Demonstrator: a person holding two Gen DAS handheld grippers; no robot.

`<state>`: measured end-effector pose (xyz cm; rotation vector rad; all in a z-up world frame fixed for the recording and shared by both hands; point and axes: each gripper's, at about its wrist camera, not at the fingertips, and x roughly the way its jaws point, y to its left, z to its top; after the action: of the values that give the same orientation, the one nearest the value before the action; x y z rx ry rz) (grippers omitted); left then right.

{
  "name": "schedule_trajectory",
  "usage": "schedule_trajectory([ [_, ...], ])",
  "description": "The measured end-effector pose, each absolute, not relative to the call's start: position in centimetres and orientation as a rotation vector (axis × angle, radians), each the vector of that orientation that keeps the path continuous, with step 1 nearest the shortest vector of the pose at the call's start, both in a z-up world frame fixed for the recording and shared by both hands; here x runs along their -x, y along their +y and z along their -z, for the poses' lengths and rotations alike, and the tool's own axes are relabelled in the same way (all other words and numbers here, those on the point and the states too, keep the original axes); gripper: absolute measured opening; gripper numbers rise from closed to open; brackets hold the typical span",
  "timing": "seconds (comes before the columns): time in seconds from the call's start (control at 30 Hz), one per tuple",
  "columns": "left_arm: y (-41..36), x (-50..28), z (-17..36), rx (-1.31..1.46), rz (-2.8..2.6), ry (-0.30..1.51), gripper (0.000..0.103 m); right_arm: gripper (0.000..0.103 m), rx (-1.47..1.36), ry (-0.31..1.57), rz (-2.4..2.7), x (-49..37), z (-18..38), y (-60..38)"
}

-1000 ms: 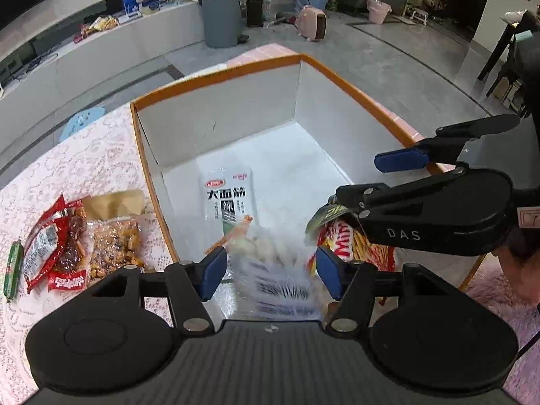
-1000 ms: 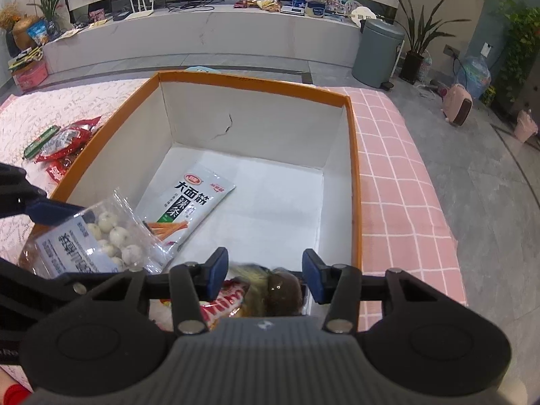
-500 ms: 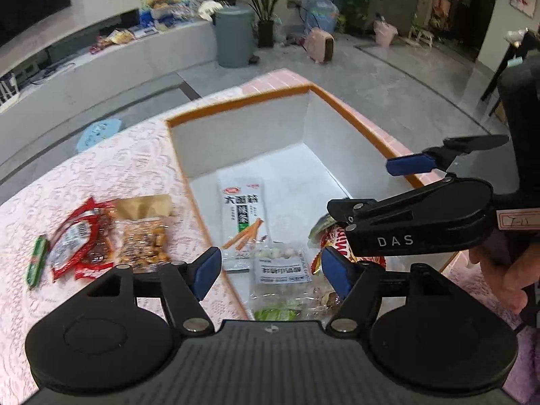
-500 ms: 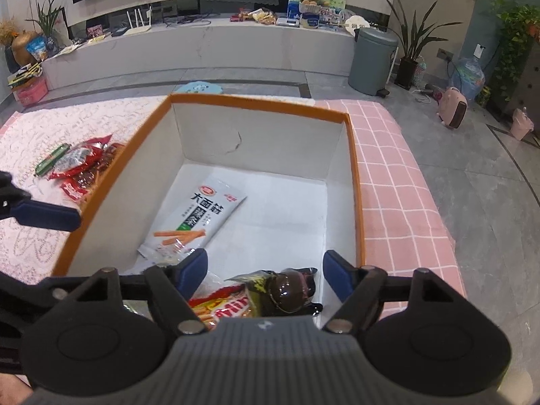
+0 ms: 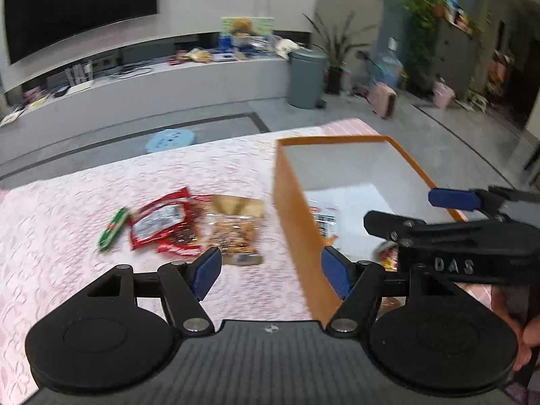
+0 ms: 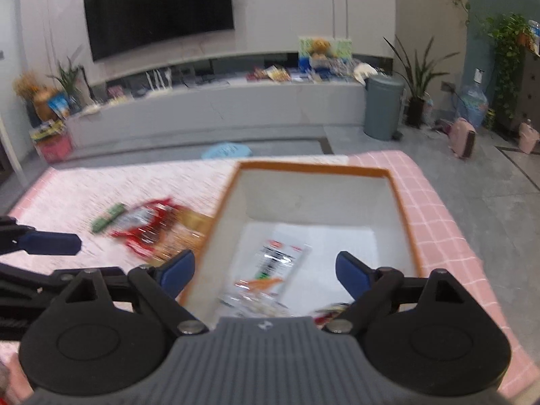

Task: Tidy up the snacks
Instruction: 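Move both tools back toward the remaining snacks on the table, then grasp the large red snack bag with the left tool while the right tool reaches the peanut bag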

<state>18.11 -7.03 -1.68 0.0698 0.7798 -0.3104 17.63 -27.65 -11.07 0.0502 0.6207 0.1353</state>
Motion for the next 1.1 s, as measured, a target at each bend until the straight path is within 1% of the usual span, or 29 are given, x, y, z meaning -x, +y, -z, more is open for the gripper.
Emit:
schedule_trajectory([
  [0.1,-5.4,-18.1,1.8,-0.053,0.301,0.777,0.078,0.088,-0.025,0.583,-0.159,-17.2,11.1,-25.7],
  [0.17,-4.4,-18.1,2.0,-0.043,0.316,0.779,0.076,0.088,-0.022,0.590,-0.179,-17.3,11.2,-24.7],
  [0.4,-1.9,-18.7,2.4,-0.077,0.302,0.811,0.076,0.088,0.073,0.582,-0.225,-18.1,11.7,-22.2],
  [0.57,0.2,-19.7,2.9,-0.074,0.363,0.812,0.076,0.087,0.138,0.627,-0.264,-19.8,11.6,-21.5],
  [0.73,1.3,-21.8,4.2,-0.134,0.363,0.847,0.076,0.077,0.235,0.694,-0.321,-22.3,12.0,-20.5],
  [0.83,1.7,-23.2,4.9,-0.155,0.369,0.866,0.076,0.073,0.279,0.721,-0.380,-23.9,12.1,-19.6],
  [1.1,2.8,-27.7,6.5,-0.196,0.385,0.884,0.076,0.072,0.328,0.829,-0.442,-28.8,13.5,-16.5],
])
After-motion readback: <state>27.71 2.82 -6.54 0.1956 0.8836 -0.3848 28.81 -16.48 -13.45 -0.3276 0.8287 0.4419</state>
